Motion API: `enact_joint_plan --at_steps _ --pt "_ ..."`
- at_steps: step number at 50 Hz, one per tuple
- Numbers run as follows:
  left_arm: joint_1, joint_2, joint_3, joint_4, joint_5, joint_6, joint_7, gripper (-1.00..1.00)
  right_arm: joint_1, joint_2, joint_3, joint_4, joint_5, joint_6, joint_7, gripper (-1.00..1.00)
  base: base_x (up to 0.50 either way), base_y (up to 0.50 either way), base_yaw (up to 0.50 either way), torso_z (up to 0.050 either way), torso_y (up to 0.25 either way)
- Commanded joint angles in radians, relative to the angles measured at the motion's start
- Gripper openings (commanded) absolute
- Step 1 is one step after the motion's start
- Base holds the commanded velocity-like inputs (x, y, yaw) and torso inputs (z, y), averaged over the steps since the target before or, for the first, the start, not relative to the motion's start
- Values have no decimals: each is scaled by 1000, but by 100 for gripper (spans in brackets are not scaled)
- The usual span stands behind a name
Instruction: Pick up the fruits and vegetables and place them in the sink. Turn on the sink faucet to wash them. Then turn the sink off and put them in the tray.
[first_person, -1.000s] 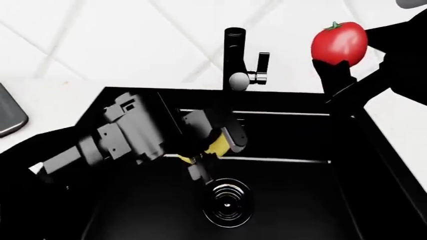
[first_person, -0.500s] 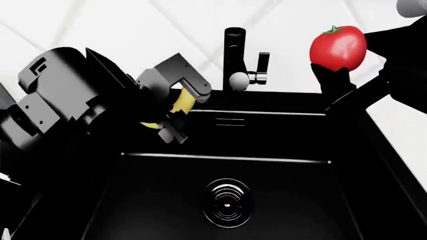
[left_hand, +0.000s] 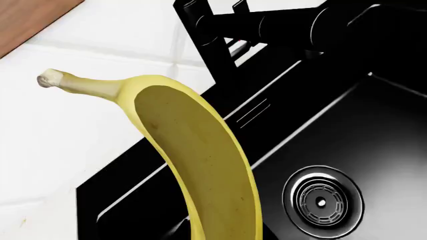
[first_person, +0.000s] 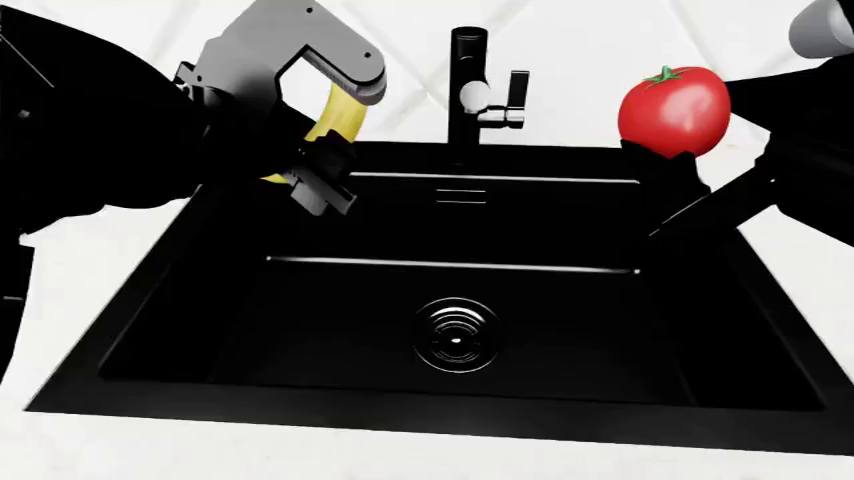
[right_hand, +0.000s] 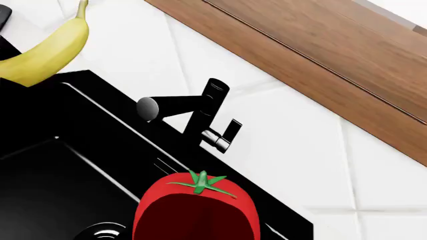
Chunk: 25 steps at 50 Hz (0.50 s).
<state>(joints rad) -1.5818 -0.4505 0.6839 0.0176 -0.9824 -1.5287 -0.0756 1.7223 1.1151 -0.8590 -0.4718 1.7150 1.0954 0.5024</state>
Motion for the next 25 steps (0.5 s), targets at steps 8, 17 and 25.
enact_joint_plan --at_steps 8,17,25 --pt "-45 -23 -93 67 -111 -11 -135 -100 42 -34 27 -12 -55 0 -32 -100 -472 397 0 0 0" --pt "-59 -34 -84 73 -149 0 -160 -100 60 -29 39 -14 -51 2 -30 -100 -424 438 0 0 0" --pt "-64 -34 -92 69 -184 15 -169 -100 63 -28 40 -19 -52 6 -28 -100 -313 464 0 0 0"
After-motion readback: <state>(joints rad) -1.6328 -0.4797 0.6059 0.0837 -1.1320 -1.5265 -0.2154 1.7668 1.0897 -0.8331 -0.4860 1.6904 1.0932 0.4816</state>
